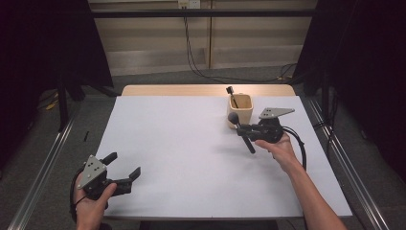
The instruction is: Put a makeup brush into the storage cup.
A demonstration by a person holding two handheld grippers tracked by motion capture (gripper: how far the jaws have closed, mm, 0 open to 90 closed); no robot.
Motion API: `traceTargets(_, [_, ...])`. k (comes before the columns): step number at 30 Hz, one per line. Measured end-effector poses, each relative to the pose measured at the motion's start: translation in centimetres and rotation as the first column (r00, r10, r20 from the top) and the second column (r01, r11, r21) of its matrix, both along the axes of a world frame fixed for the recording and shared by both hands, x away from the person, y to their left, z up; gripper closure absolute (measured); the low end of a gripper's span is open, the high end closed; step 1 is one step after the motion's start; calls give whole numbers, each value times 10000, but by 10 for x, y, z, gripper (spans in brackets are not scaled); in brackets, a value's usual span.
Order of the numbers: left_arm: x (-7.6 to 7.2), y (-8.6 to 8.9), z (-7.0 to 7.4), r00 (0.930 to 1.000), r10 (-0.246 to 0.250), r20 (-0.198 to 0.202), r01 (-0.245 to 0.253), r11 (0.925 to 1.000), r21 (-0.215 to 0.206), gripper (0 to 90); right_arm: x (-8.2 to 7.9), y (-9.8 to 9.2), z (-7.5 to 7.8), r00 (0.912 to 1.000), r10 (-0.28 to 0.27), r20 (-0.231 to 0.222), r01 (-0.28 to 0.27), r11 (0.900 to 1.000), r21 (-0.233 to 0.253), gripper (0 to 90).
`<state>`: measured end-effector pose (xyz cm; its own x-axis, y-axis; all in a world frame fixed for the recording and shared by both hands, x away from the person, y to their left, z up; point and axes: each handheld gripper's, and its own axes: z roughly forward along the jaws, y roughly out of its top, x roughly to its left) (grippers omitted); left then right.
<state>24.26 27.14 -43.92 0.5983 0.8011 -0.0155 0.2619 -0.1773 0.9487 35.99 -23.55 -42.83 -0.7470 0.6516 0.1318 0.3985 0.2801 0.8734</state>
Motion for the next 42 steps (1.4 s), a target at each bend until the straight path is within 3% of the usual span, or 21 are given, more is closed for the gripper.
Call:
traceTargets(7, [0, -1, 0, 10000, -63, -15, 63, 10000, 26, 31, -1, -2, 4, 9992, -313, 247, 307, 9993, 224, 728])
traceTargets(11, [0, -1, 0, 10000, -54, -14, 54, 10000, 6, 31, -1, -6, 7, 9965, -739, 392, 712, 9952, 675, 728])
traceTargets(12, [0, -1, -1, 10000, -43, -19, 43, 9998, -172, 31, -1, -7, 8, 9958, -801, 437, 764, 9938, 802, 728])
traceTargets(19, [0, -3, -1, 9999, -107, 46, 108, 9996, -250, 31, 0, -10, 19, 9880, -1265, 881, 1151, 9855, 1245, 728])
traceTargets(30, [0, -3, -2, 10000, 10, 65, -8, 9997, -262, 29, 5, -8, 31, 9770, -1629, 1378, 1367, 9738, 1816, 728])
traceTargets(42, [1, -2, -1, 10000, -1, 66, 2, 9999, -120, 29, 14, -3, 58, 9643, -1852, 1893, 1425, 9653, 2187, 728])
